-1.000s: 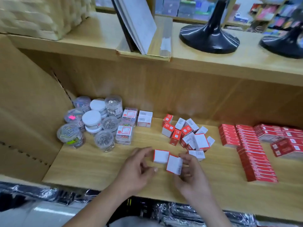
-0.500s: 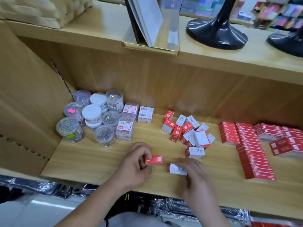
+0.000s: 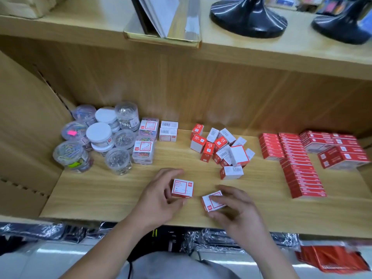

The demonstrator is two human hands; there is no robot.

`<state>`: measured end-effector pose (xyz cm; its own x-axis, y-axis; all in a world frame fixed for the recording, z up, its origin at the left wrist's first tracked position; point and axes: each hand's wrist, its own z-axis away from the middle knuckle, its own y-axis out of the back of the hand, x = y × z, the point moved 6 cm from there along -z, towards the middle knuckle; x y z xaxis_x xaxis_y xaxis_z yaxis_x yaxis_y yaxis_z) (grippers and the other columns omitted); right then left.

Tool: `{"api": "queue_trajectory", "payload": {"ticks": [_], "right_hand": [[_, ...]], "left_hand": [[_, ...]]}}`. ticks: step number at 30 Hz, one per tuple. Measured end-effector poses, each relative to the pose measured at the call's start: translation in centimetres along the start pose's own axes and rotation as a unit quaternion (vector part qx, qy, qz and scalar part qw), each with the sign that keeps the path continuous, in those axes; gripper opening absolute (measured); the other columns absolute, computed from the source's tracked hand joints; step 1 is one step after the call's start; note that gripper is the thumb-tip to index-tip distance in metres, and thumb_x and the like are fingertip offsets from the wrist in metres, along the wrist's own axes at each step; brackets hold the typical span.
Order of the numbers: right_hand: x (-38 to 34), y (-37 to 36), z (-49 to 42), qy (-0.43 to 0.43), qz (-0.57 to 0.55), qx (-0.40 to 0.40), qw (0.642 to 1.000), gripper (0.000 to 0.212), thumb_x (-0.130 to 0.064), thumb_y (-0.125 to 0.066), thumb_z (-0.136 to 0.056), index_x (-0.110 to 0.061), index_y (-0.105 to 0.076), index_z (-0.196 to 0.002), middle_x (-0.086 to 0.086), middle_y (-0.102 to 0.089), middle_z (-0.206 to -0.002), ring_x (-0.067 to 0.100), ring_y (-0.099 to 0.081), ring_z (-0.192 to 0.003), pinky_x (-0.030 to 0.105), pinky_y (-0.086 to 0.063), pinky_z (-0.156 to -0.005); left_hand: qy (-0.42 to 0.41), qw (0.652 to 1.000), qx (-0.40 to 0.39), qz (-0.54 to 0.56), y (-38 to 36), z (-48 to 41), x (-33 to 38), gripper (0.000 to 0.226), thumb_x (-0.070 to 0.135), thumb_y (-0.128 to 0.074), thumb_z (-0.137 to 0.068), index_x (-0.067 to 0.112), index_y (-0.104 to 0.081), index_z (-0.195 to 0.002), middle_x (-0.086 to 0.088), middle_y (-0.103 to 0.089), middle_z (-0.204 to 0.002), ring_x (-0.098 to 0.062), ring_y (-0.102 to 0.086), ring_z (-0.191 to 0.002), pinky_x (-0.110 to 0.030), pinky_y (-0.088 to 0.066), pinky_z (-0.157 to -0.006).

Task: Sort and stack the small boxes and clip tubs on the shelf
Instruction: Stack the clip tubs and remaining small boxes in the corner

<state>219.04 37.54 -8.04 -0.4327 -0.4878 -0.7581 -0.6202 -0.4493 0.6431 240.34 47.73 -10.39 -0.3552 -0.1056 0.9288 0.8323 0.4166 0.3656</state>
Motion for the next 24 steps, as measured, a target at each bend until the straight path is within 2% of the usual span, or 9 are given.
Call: {"api": "queue_trajectory", "payload": {"ticks": [2,4,6,9,13,16,19,22,24], "right_hand": [[0.2,0.1,0.0,-0.021,-0.016,0.011,1.000,0.059,-0.049,-0.086,-0.062,-0.034,-0.071,-0.117,-0.021,-0.061,-0.124,0.006,-0.057,-0.118,0.025,-0.045,-0.101],[0.6,0.2,0.0,-0.050,-0.041,0.019,0.998,0.074,-0.055,-0.086,-0.061,-0.027,-0.067,-0.126,-0.018,-0.060,-0.124,0.007,-0.058,-0.118,0.027,-0.046,-0.102],[0.7,0.0,0.0,-0.054,-0.049,0.014,0.997,0.072,-0.059,-0.084,-0.061,-0.024,-0.069,-0.123,-0.017,-0.059,-0.124,0.009,-0.059,-0.119,0.034,-0.047,-0.103],[0.6,-0.2,-0.1,-0.059,-0.050,0.004,0.997,0.063,-0.062,-0.081,-0.066,-0.024,-0.073,-0.116,-0.018,-0.058,-0.124,0.009,-0.057,-0.121,0.035,-0.047,-0.104],[1.3,-0.2,-0.1,-0.065,-0.057,-0.011,0.996,0.068,-0.065,-0.070,-0.076,-0.017,-0.068,-0.125,-0.013,-0.053,-0.131,0.012,-0.051,-0.129,0.042,-0.045,-0.107],[1.8,-0.5,-0.2,-0.059,-0.066,-0.025,0.996,0.066,-0.070,-0.067,-0.077,-0.024,-0.068,-0.124,-0.010,-0.048,-0.133,0.017,-0.049,-0.131,0.045,-0.044,-0.107],[0.7,-0.2,-0.3,-0.032,-0.051,0.001,0.998,0.052,-0.067,-0.068,-0.079,-0.035,-0.066,-0.120,-0.017,-0.052,-0.125,0.013,-0.053,-0.123,0.035,-0.045,-0.103],[-0.9,-0.3,-0.2,0.005,-0.015,0.049,0.999,0.040,-0.048,-0.075,-0.079,-0.042,-0.062,-0.116,-0.030,-0.057,-0.117,0.004,-0.054,-0.113,0.018,-0.041,-0.097],[-0.9,-0.6,-0.1,-0.010,-0.040,0.072,0.997,0.041,-0.032,-0.079,-0.077,-0.045,-0.062,-0.112,-0.032,-0.057,-0.114,0.004,-0.057,-0.108,0.014,-0.043,-0.093]], "left_hand": [[0.013,1.000,0.015,0.004,0.2,-0.2,-0.1,0.080,0.019,-0.090,-0.066,0.036,-0.057,-0.137,0.015,-0.053,-0.122,-0.017,-0.052,-0.064,-0.026,-0.052,-0.063],[0.008,0.999,0.025,0.018,0.3,-0.3,0.0,0.076,0.024,-0.088,-0.066,0.027,-0.059,-0.137,0.018,-0.052,-0.125,-0.013,-0.052,-0.061,-0.019,-0.047,-0.060],[0.005,0.999,0.031,0.024,0.4,-0.4,-0.1,0.067,0.026,-0.085,-0.069,0.020,-0.063,-0.132,0.023,-0.051,-0.129,-0.009,-0.052,-0.059,-0.014,-0.042,-0.058],[0.006,1.000,0.006,0.007,0.3,-0.4,-0.1,0.052,0.026,-0.081,-0.073,0.023,-0.067,-0.123,0.020,-0.050,-0.136,-0.005,-0.051,-0.056,-0.013,-0.042,-0.058],[0.013,1.000,-0.012,0.003,0.6,-0.9,0.0,0.039,0.011,-0.078,-0.081,0.029,-0.067,-0.113,0.010,-0.051,-0.141,-0.002,-0.049,-0.055,-0.013,-0.041,-0.057],[0.009,0.999,-0.030,0.006,0.9,-1.1,0.1,0.032,0.019,-0.078,-0.079,0.026,-0.070,-0.108,0.008,-0.052,-0.140,-0.004,-0.048,-0.055,-0.016,-0.042,-0.057],[0.007,0.999,-0.034,0.038,1.0,-0.8,0.5,0.034,0.018,-0.081,-0.077,0.033,-0.070,-0.105,0.018,-0.062,-0.120,-0.005,-0.047,-0.058,-0.018,-0.041,-0.057],[0.027,0.999,-0.036,0.025,1.0,-0.5,0.4,0.045,0.013,-0.085,-0.079,0.042,-0.066,-0.108,0.017,-0.058,-0.073,-0.002,-0.042,-0.054,-0.016,-0.037,-0.054],[0.027,0.999,-0.039,0.022,0.9,-0.3,0.4,0.049,0.012,-0.084,-0.079,0.043,-0.065,-0.111,0.012,-0.057,-0.072,-0.002,-0.042,-0.055,-0.016,-0.037,-0.054]]}}
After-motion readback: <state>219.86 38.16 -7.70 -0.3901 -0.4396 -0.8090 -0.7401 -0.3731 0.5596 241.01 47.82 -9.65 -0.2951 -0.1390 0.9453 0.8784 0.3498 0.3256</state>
